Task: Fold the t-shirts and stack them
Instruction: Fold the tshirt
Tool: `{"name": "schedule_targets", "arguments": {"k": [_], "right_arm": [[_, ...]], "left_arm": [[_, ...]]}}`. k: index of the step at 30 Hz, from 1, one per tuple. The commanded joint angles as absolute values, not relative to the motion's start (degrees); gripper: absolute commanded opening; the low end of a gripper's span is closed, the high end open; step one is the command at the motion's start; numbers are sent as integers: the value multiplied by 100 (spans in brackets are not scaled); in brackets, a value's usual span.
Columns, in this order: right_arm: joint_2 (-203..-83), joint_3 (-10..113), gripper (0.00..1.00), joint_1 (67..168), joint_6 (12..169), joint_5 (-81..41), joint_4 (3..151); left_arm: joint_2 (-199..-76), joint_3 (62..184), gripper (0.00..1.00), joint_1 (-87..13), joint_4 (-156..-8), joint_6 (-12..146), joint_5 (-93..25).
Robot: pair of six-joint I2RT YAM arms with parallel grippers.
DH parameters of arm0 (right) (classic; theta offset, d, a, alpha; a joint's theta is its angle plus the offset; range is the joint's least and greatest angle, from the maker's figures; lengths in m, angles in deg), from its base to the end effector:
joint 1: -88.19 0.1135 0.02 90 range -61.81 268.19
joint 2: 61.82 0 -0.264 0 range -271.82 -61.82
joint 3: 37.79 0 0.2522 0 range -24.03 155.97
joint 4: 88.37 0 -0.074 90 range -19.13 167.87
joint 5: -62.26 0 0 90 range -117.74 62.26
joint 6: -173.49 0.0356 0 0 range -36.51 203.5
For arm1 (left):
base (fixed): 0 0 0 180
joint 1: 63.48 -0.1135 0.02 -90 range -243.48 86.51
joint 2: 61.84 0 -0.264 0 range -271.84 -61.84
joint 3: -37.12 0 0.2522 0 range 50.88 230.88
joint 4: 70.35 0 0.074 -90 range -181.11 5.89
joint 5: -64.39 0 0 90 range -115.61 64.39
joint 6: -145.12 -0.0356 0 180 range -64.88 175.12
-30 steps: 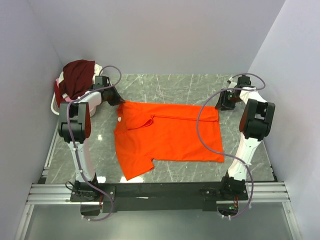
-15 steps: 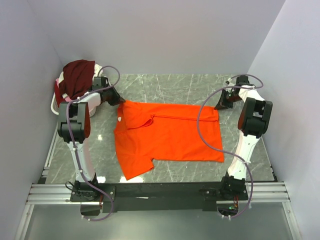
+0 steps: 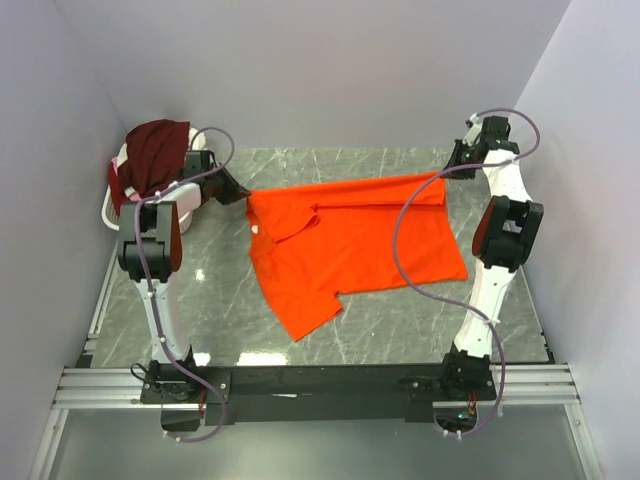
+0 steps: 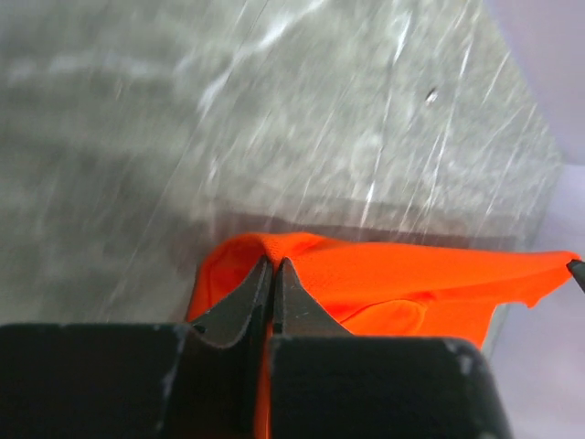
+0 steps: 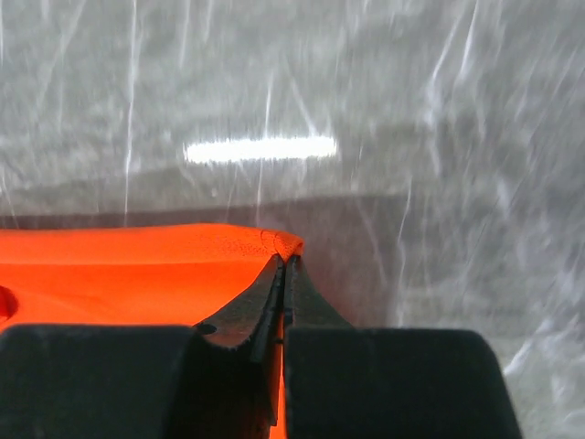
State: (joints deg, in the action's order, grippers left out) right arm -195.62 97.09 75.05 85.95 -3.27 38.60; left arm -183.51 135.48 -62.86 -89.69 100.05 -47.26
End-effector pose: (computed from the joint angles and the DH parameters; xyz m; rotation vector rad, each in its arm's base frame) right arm 0.5102 -0.1040 0.2250 0.1485 2.4118 0.4429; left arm 0.4688 -0.0182 0.1658 -0.7161 2.2904 -0.8275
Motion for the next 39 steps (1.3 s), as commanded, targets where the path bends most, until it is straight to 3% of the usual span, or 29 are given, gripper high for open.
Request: {"name": "schedule_targets", "arguments": {"k": [1, 2, 3, 8, 10, 14, 19, 25, 29, 34, 39], "right_arm": [[-20058, 10479, 0, 7527, 8605, -725, 3929], [-20112, 10595, 0, 7536, 8587, -795, 3937], [-20147, 10683, 6, 7554, 8561, -866, 3955], [-19832, 10649, 53, 7589, 8393, -1795, 4376], [-19465, 10299, 61, 7589, 8043, -1973, 4595], [-18673, 9376, 64, 7589, 7560, -1729, 4702], [-17146, 7350, 64, 7589, 6058, 686, 4484], [-15519, 5309, 64, 7721, 3361, 2427, 3344], [-14744, 4366, 68, 7721, 1225, 2702, 2303], [-13936, 3470, 69, 7721, 1528, 2544, 2477], [-13416, 3046, 69, 7624, 2812, 1965, 3189]], "left_arm": [[-18673, 14140, 4, -6331, -8648, 10241, -4750], [-18735, 14411, 11, -6331, -8683, 10215, -4785], [-18866, 14553, 18, -6322, -8718, 10188, -4811], [-18658, 15221, 51, -6190, -8850, 9698, -4785], [-18411, 15275, 55, -6112, -8894, 9451, -4593], [-17220, 14576, 59, -5962, -8772, 8662, -4233], [-15758, 13168, 63, -5584, -8141, 7948, -4248], [-14166, 11444, 80, -5514, -7444, 7824, -5688], [-13867, 11303, 79, -5400, -8783, 7227, -7007], [-13287, 10899, 80, -3785, -9903, 6094, -5537], [-13356, 10521, 71, -2616, -10878, 5741, -4461]]}}
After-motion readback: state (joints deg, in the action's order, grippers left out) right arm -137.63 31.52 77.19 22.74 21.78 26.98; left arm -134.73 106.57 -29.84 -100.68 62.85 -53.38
